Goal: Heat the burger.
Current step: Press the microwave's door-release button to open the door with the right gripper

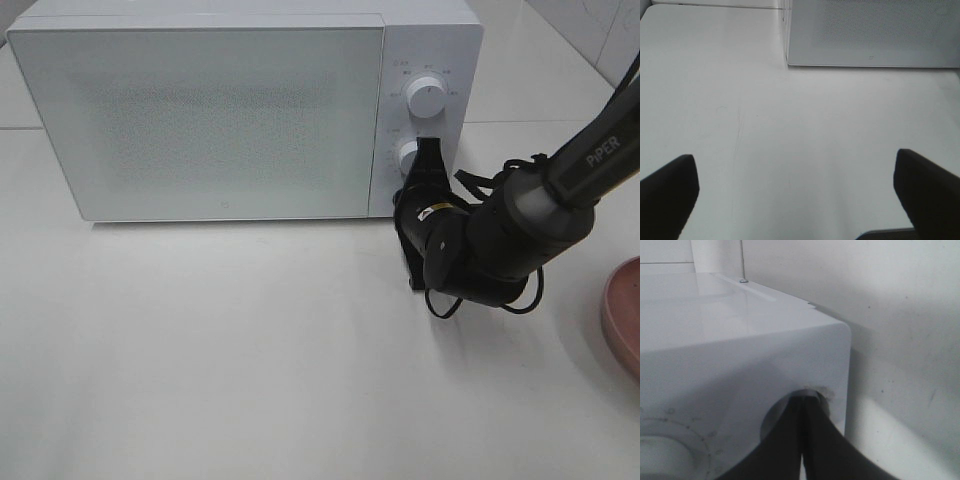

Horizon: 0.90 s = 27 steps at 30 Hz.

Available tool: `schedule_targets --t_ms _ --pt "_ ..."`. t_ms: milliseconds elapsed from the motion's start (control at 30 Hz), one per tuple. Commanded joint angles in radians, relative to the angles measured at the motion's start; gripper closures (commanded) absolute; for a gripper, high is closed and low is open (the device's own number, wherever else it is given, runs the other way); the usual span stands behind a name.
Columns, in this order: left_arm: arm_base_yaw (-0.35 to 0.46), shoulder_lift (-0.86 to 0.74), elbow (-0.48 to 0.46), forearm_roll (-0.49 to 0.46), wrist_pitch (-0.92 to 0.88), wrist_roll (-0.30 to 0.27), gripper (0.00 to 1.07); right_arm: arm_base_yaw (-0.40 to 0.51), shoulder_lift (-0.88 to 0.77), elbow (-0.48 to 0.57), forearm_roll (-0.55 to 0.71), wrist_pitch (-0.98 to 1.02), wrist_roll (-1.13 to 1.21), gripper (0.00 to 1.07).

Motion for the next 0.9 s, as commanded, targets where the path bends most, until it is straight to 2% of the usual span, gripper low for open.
schedule_targets --t_ms 33,300,700,900 --pt "0.002 -0.003 0.002 -0.010 -0.008 -0.001 0.09 -0.044 -0.004 -0.062 -0.016 -0.114 -0.025 1.07" --pt "0.002 -0.003 0.002 -0.010 -0.008 -0.001 0.09 -0.050 -0.004 -0.104 -0.015 -0.153 -0.043 1.07" --pt "0.002 -0.003 0.002 -0.010 -0.008 -0.001 0.09 -0.049 -0.009 -0.102 -0.013 -0.172 -0.066 1.07" --pt "0.002 -0.003 0.002 -0.010 -0.008 -0.001 0.09 -0.048 -0.042 -0.053 -0.013 -0.145 -0.064 1.07"
